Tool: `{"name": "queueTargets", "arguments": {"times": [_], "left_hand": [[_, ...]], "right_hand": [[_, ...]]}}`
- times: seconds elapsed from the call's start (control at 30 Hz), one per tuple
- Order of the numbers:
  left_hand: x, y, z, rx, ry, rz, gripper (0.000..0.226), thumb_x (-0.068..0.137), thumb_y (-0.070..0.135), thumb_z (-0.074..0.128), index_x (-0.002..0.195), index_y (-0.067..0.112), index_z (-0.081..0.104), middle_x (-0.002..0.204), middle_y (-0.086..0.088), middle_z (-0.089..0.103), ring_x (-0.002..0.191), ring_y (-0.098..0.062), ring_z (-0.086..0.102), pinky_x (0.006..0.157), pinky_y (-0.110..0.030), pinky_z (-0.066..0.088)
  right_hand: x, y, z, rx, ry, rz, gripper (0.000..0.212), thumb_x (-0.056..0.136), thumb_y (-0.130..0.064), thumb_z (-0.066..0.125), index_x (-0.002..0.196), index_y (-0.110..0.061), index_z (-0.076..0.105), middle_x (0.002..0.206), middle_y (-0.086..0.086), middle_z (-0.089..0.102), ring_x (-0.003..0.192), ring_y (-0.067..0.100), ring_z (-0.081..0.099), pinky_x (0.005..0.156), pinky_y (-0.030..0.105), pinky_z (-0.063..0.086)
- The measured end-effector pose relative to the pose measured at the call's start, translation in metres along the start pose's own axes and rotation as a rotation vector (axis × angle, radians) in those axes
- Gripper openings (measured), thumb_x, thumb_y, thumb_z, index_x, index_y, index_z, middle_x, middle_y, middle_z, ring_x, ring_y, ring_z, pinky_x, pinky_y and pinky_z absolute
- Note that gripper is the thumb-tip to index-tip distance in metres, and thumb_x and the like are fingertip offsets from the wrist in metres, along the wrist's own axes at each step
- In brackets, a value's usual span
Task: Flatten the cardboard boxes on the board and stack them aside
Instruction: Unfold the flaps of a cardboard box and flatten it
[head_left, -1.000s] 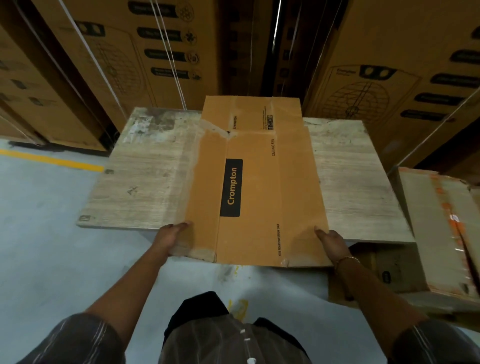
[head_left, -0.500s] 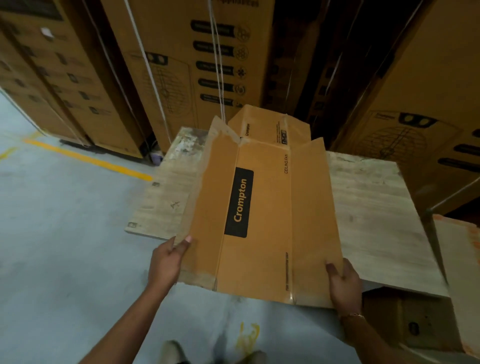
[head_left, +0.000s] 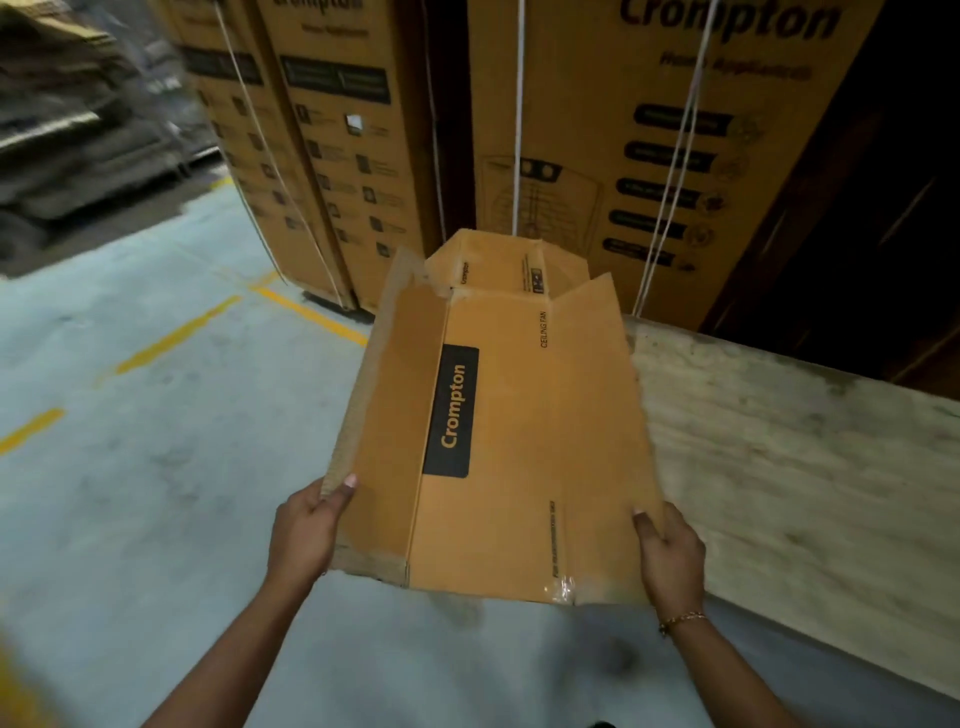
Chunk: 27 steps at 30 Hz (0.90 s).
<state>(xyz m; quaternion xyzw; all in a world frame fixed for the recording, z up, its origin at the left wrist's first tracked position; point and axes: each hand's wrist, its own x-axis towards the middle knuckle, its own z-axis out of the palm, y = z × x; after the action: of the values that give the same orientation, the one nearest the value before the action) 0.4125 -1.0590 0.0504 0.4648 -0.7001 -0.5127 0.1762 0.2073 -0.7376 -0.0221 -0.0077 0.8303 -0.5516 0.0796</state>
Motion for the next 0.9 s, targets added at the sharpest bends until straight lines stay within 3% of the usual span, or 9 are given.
{"name": "queueTargets", "arguments": {"times": [0.13, 0.23, 0.37, 0.43, 0.67, 0.9], "left_hand": [[0.062, -0.009, -0.051, -0.005, 0.023, -0.038, 0.038, 0.094, 0.044, 0.062, 0.113, 0.013, 0.072, 0.1, -0.006, 0.074, 0.089, -0.025, 0.07, 0.085, -0.043, 0.056], [0.11, -0.015, -0.073, -0.024, 0.024, -0.083, 0.039, 0.093, 0.045, 0.064, 0.113, 0.012, 0.071, 0.103, -0.009, 0.073, 0.091, -0.031, 0.069, 0.083, -0.049, 0.057], [0.173, -0.02, -0.088, 0.002, -0.001, -0.143, 0.039, 0.094, 0.039, 0.063, 0.117, 0.008, 0.068, 0.104, -0.015, 0.07, 0.086, -0.035, 0.066, 0.059, -0.034, 0.05], [0.204, -0.021, -0.094, 0.043, -0.026, -0.178, 0.037, 0.096, 0.039, 0.061, 0.118, 0.009, 0.065, 0.106, -0.015, 0.067, 0.084, -0.034, 0.064, 0.054, -0.029, 0.045], [0.308, -0.035, -0.114, 0.169, -0.115, -0.269, 0.043, 0.096, 0.041, 0.06, 0.123, 0.007, 0.062, 0.112, -0.015, 0.064, 0.083, -0.031, 0.061, 0.056, -0.032, 0.047], [0.421, -0.073, -0.109, 0.229, -0.244, -0.347, 0.042, 0.093, 0.045, 0.062, 0.117, 0.01, 0.063, 0.112, -0.016, 0.065, 0.087, -0.035, 0.063, 0.059, -0.037, 0.049]], "right_hand": [[0.011, -0.031, 0.07, -0.021, -0.037, -0.004, 0.016, 0.097, -0.024, 0.06, 0.106, -0.015, 0.069, 0.099, -0.001, 0.071, 0.093, 0.02, 0.064, 0.081, 0.03, 0.046], [0.029, -0.048, 0.113, -0.004, -0.064, 0.003, 0.016, 0.097, -0.025, 0.06, 0.106, -0.015, 0.069, 0.099, -0.001, 0.071, 0.093, 0.019, 0.065, 0.081, 0.03, 0.046], [0.057, -0.063, 0.17, -0.017, -0.098, 0.028, 0.016, 0.097, -0.03, 0.06, 0.104, -0.018, 0.068, 0.099, -0.002, 0.07, 0.094, 0.022, 0.065, 0.082, 0.033, 0.049], [0.07, -0.068, 0.198, -0.034, -0.116, 0.045, 0.015, 0.096, -0.034, 0.06, 0.104, -0.023, 0.067, 0.1, -0.002, 0.07, 0.095, 0.023, 0.065, 0.087, 0.038, 0.052], [0.091, -0.08, 0.284, -0.139, -0.112, 0.13, 0.023, 0.097, -0.029, 0.06, 0.111, -0.012, 0.069, 0.106, 0.007, 0.07, 0.099, 0.029, 0.064, 0.089, 0.038, 0.05], [0.091, -0.065, 0.369, -0.154, -0.026, 0.343, 0.019, 0.098, -0.032, 0.059, 0.103, -0.016, 0.067, 0.092, 0.004, 0.065, 0.093, 0.03, 0.063, 0.082, 0.037, 0.048]]}}
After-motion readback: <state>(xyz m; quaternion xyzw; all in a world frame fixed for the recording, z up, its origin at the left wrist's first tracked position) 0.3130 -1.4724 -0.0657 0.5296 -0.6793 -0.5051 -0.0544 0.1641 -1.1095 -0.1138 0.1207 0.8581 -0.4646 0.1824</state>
